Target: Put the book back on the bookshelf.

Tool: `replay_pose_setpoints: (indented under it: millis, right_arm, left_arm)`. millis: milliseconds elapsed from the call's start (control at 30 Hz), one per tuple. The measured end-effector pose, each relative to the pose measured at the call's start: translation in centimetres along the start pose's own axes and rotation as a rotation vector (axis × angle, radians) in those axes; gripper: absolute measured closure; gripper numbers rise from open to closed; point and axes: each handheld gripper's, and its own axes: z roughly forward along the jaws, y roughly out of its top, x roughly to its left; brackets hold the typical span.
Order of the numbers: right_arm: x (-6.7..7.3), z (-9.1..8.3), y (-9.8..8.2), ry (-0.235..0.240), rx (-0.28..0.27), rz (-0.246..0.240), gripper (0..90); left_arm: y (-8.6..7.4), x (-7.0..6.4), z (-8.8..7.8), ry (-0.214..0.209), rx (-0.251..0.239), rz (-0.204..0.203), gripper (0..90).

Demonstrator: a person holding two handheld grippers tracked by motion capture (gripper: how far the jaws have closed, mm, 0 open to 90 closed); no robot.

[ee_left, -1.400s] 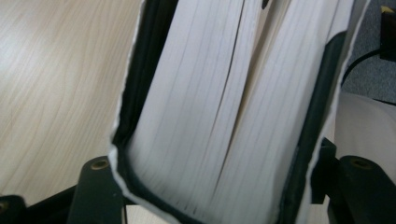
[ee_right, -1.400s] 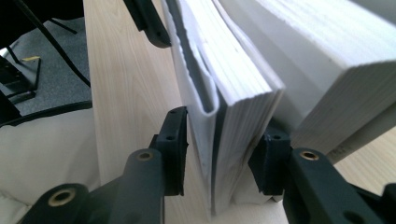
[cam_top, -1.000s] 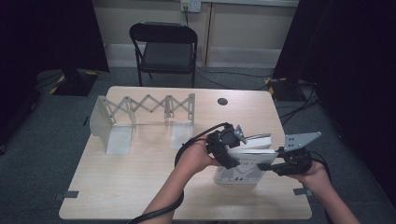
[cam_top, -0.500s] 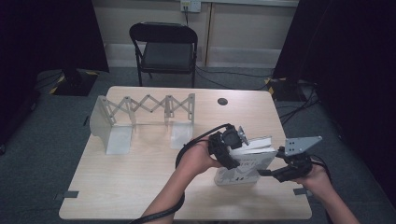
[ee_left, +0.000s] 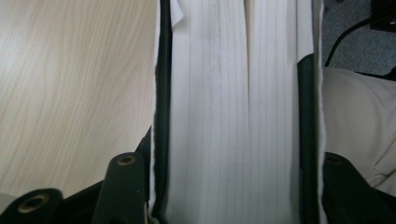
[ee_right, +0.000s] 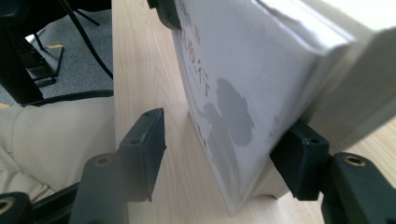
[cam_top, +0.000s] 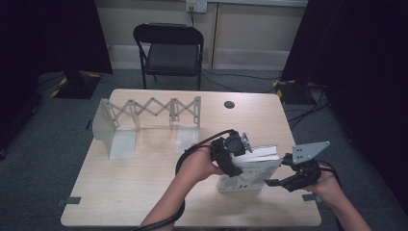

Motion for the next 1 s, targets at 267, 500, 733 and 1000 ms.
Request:
replay_pose_setpoints:
  millis: [267, 500, 733, 1000]
  right_arm:
    - [-0.2, -0.3, -0.2, -0.057, 0.002, 0.008, 31.1]
    - [-0.5, 0.4, -1.0, -0.099, 0.023, 0.033, 23.6]
    - [-0.5, 1.6, -2.3, -0.119, 0.034, 0.064, 21.9]
    - [-0.5, 2.8, -4.1, -0.161, 0.033, 0.114, 19.0]
  left_arm:
    - [-1.6, 0.4, -1.1, 0.01, 0.012, -0.049, 52.5]
    - [-2.6, 0.6, -1.8, 0.021, 0.031, -0.065, 52.6]
    - [-3.3, 0.6, -2.3, 0.025, 0.043, -0.083, 52.7]
    - [-3.9, 0.7, -2.8, 0.032, 0.053, -0.098, 52.8]
